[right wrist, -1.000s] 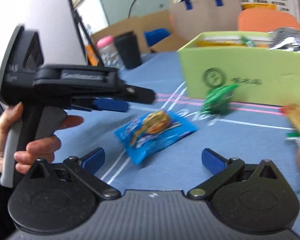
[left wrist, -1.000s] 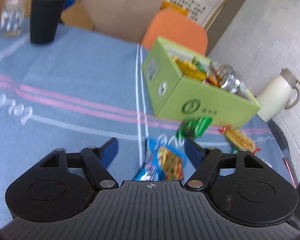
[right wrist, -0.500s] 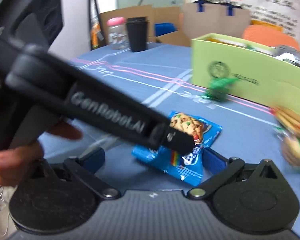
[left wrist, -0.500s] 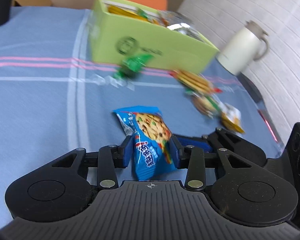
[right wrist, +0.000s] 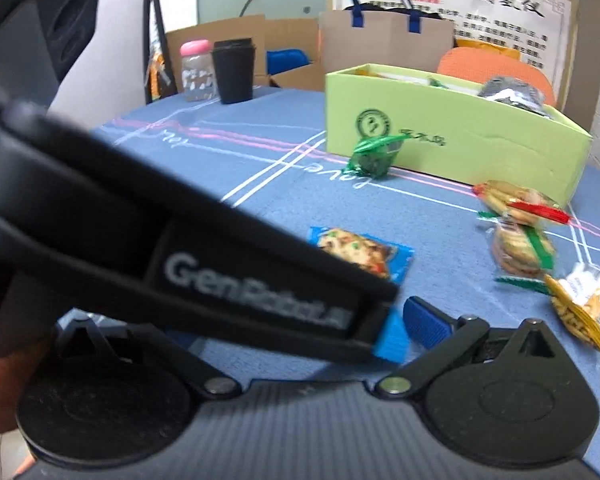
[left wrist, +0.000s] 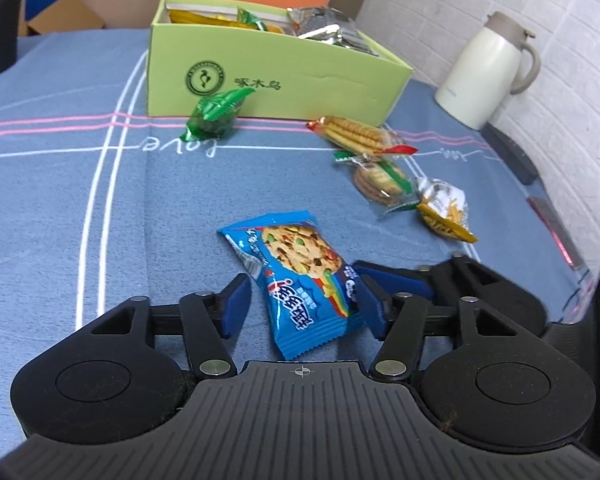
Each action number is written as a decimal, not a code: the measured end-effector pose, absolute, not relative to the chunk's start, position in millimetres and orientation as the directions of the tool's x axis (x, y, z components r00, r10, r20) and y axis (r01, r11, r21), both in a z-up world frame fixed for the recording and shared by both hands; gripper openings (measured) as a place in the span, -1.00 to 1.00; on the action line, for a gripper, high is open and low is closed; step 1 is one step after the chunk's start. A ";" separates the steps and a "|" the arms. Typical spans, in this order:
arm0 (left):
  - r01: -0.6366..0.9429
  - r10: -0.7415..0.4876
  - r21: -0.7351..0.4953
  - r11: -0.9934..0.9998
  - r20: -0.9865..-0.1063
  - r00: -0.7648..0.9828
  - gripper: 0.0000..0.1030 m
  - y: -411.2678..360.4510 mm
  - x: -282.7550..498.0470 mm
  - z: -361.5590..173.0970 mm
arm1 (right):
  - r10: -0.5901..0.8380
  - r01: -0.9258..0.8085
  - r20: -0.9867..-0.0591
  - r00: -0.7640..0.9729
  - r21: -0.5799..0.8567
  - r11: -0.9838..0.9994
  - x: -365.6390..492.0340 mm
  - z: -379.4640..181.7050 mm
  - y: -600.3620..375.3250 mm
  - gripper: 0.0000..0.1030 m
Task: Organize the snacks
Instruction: 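Grasp the blue cookie bag with the left gripper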
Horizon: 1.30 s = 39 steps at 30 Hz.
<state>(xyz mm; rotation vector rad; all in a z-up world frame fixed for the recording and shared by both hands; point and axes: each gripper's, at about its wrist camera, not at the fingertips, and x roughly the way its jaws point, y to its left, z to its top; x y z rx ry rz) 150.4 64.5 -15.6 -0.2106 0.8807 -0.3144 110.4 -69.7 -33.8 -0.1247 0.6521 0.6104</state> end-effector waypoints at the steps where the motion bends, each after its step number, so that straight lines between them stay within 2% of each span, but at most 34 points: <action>1: 0.179 -0.352 -0.308 0.934 -0.725 0.592 -0.15 64.1 151.7 -15.4 | 0.495 -0.570 -0.601 0.628 0.078 0.818 111.7 -32.4 -73.7 0.98; 8: 0.171 -0.372 -0.338 0.926 -0.728 0.576 -0.16 64.5 165.4 -14.9 | 0.514 -0.576 -0.612 0.601 0.115 0.809 125.3 -32.7 -78.2 0.99; 13: 0.176 -0.388 -0.354 0.919 -0.721 0.575 -0.12 68.6 166.0 -18.1 | 0.500 -0.579 -0.623 0.602 0.091 0.810 123.3 -37.9 -71.0 0.98; 18: 0.180 -0.386 -0.350 0.919 -0.717 0.580 0.00 66.1 167.0 -18.8 | 0.484 -0.575 -0.623 0.615 0.067 0.815 121.6 -39.6 -72.2 0.98; 23: 0.192 -0.389 -0.345 0.919 -0.712 0.584 0.03 65.6 165.5 -19.8 | 0.473 -0.568 -0.621 0.625 0.054 0.821 118.6 -41.2 -70.2 0.98; 32: 0.205 -0.425 -0.380 0.902 -0.701 0.573 0.07 71.3 162.6 -16.2 | 0.492 -0.553 -0.612 0.619 0.105 0.827 121.0 -31.3 -73.9 0.98; 39: 0.209 -0.425 -0.377 0.902 -0.696 0.578 -0.02 73.4 170.3 -21.1 | 0.467 -0.554 -0.620 0.631 0.062 0.830 129.8 -38.9 -64.1 0.95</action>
